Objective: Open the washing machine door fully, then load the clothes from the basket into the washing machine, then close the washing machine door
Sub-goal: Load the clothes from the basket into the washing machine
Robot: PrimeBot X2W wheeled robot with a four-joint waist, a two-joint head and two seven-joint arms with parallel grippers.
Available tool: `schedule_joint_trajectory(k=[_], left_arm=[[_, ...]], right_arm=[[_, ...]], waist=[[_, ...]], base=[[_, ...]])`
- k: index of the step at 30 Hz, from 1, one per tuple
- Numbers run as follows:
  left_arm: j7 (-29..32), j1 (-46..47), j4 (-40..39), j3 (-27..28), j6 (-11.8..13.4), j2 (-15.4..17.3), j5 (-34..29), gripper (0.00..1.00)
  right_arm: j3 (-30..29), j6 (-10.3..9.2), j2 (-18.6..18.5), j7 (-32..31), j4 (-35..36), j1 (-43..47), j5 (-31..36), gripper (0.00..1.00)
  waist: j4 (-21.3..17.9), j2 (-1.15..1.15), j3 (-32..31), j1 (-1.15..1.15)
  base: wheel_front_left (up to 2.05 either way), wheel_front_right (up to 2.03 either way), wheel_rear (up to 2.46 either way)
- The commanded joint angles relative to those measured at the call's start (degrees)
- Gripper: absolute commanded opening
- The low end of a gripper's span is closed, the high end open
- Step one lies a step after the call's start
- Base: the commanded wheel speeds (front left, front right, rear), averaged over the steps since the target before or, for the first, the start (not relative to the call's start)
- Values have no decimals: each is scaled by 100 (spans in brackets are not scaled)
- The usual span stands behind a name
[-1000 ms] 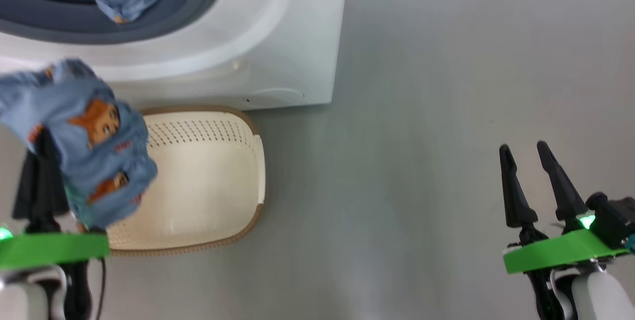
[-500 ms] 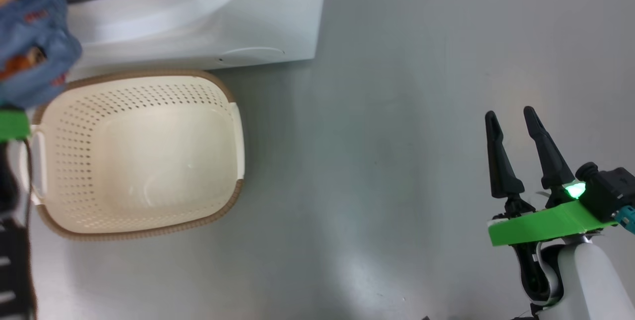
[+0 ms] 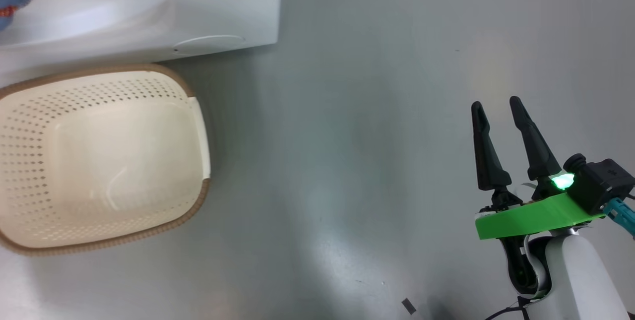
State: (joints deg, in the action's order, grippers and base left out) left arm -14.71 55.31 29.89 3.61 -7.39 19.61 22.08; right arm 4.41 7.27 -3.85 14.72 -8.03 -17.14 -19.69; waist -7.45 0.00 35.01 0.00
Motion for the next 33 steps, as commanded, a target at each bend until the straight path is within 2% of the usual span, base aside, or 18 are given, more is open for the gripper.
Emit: schedule_joint_trajectory(k=[1, 14, 20, 25, 30, 33], left_arm=[[-29, 125, -22, 60, -10, 363, -42, 0], [-29, 1736, 2146, -968, -10, 803, 91, 0], [-29, 2133, 2592, -1282, -10, 1021, 263, 0], [-29, 2357, 2184, -1248, -10, 1296, 157, 0], [-29, 2366, 1182, -602, 69, 1400, -173, 0], [-29, 2209, 558, -161, 62, 1290, -391, 0]], right_arm=[[159, 22, 7, 28, 122, 26, 1, 100], [335, 22, 73, 28, 128, -30, -36, 100], [471, 22, 88, 28, 112, -7, -82, 100], [500, 22, 94, 28, 133, -24, -124, 100], [530, 22, 96, 28, 177, -61, -208, 100], [531, 22, 96, 28, 195, -81, -232, 100]], waist=[[-77, 0, 60, 0], [-428, 0, 311, 0], [-652, 0, 366, 0], [-761, 0, 454, 0], [-828, 0, 547, 0], [-838, 0, 586, 0]], base=[[0, 0, 0], [0, 0, 0], [0, 0, 0], [0, 0, 0], [0, 0, 0], [0, 0, 0]])
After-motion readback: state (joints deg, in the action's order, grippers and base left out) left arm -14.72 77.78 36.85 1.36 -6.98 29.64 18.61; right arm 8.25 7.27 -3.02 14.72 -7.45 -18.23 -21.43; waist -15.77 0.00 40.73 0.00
